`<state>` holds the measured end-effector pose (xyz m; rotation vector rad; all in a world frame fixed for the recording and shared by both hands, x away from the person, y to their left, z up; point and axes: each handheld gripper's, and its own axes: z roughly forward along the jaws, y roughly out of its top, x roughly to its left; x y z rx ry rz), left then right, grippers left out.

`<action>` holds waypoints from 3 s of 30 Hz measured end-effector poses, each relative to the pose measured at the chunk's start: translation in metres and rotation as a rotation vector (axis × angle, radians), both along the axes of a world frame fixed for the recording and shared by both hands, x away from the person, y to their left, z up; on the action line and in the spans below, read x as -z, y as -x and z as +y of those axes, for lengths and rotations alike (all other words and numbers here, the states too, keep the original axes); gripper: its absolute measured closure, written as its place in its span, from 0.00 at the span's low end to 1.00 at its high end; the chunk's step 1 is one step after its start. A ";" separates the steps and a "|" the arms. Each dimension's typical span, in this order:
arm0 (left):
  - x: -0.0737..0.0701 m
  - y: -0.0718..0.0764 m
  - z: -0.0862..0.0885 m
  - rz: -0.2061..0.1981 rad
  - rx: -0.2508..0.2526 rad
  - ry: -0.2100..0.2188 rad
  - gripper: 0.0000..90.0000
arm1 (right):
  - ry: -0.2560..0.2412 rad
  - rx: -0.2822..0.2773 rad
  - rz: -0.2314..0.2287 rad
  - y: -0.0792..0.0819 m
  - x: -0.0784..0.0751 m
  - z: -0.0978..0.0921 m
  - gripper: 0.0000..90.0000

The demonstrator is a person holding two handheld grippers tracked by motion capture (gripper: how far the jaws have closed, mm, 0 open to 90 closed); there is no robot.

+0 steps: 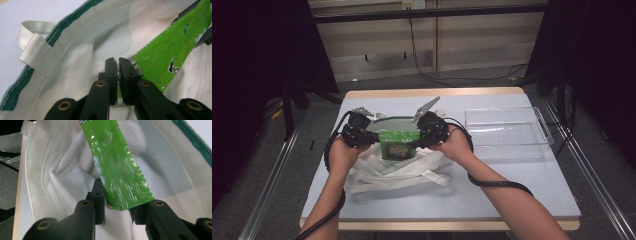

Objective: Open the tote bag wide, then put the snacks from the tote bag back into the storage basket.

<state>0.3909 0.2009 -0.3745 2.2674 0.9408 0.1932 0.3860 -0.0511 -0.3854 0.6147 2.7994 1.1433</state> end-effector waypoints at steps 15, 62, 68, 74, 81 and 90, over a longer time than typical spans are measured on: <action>0.001 0.008 0.000 -0.036 -0.051 -0.012 0.50 | 0.015 0.031 0.045 0.004 0.002 -0.025 0.82; 0.019 0.034 -0.005 -0.058 -0.013 0.009 0.11 | -0.026 0.084 0.128 -0.003 -0.033 -0.052 0.90; 0.021 0.033 -0.005 -0.025 -0.030 0.046 0.10 | -0.011 0.096 0.124 -0.002 -0.040 -0.054 0.90; 0.023 0.033 -0.004 -0.018 -0.044 0.039 0.10 | -0.031 0.115 0.128 -0.003 -0.042 -0.059 0.90; 0.020 0.035 -0.007 -0.043 -0.035 0.038 0.10 | -0.026 0.107 0.116 0.000 -0.054 -0.062 0.90; 0.025 0.035 -0.006 -0.024 -0.016 0.029 0.10 | -0.033 0.100 0.116 -0.002 -0.065 -0.067 0.90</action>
